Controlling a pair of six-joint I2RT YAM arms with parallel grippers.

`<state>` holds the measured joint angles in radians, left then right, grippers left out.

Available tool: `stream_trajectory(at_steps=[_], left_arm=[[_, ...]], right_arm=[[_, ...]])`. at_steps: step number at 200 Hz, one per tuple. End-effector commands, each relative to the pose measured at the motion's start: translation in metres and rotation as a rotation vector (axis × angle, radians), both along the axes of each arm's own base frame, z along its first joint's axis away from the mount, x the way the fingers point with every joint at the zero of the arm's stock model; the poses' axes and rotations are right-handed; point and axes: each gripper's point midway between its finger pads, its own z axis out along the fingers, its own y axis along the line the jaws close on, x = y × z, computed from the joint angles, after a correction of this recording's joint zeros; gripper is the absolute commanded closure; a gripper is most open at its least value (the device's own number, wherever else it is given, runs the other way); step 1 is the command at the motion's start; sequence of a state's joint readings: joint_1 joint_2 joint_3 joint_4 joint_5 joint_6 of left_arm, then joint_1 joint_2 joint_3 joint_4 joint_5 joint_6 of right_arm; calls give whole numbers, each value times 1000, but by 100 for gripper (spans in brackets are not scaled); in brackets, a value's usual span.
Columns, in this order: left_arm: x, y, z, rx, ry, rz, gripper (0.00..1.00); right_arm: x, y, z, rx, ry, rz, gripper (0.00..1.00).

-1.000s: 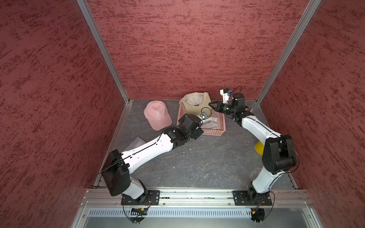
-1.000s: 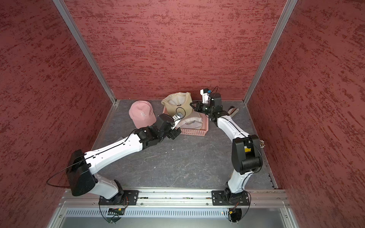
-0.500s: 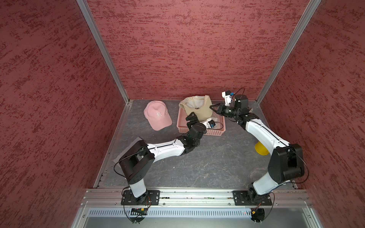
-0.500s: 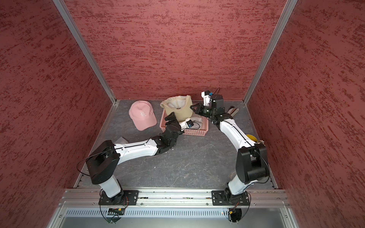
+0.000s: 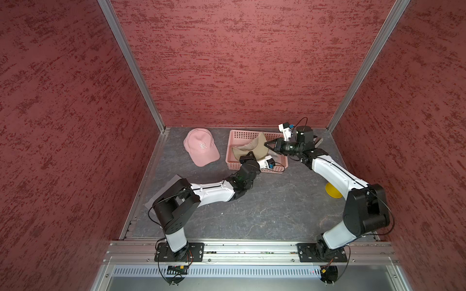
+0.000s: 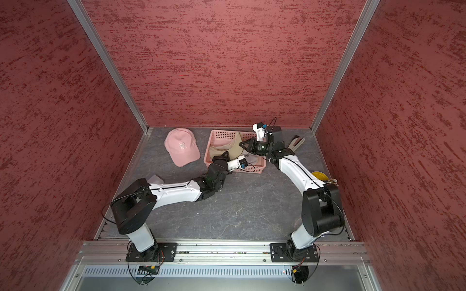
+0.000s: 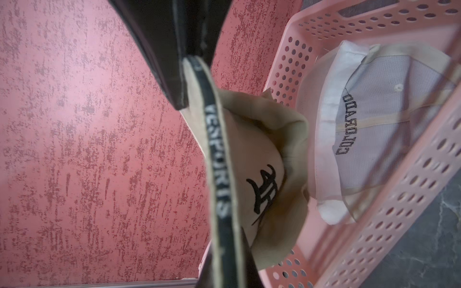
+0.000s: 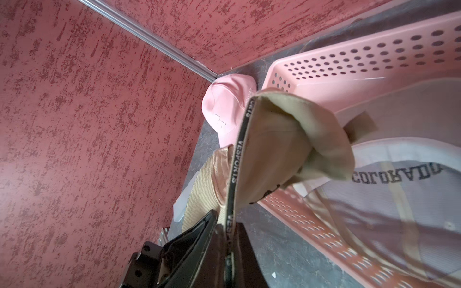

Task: Turn the baseball cap inside out
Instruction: Pick up the baseball cap from the basket.

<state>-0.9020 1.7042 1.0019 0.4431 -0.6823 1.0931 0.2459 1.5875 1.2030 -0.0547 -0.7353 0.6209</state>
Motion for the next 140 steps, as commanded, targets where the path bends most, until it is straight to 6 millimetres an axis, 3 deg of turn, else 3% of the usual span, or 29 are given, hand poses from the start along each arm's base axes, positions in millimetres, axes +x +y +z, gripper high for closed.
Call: stream_trajectory(at_steps=[1, 23, 48, 69, 85, 117, 140], left_arm=[[-7, 4, 35, -242, 57, -19, 100], [4, 31, 51, -378, 118, 63, 100], [12, 60, 59, -552, 251, 126, 100], [23, 93, 62, -712, 342, 252, 100], [23, 107, 73, -853, 395, 294, 100], [18, 113, 83, -1076, 537, 321, 100], [16, 106, 88, -1091, 568, 315, 100]], right_arm=[[3, 2, 23, 38, -105, 17, 52], [3, -4, 49, 47, -192, 1, 41], [2, -27, 70, -16, -270, -92, 31], [4, -35, 62, -78, -256, -110, 29], [3, -33, 48, -102, -229, -92, 30], [-2, -9, 18, -251, -242, -100, 31], [-2, 16, 17, -296, -276, -105, 30]])
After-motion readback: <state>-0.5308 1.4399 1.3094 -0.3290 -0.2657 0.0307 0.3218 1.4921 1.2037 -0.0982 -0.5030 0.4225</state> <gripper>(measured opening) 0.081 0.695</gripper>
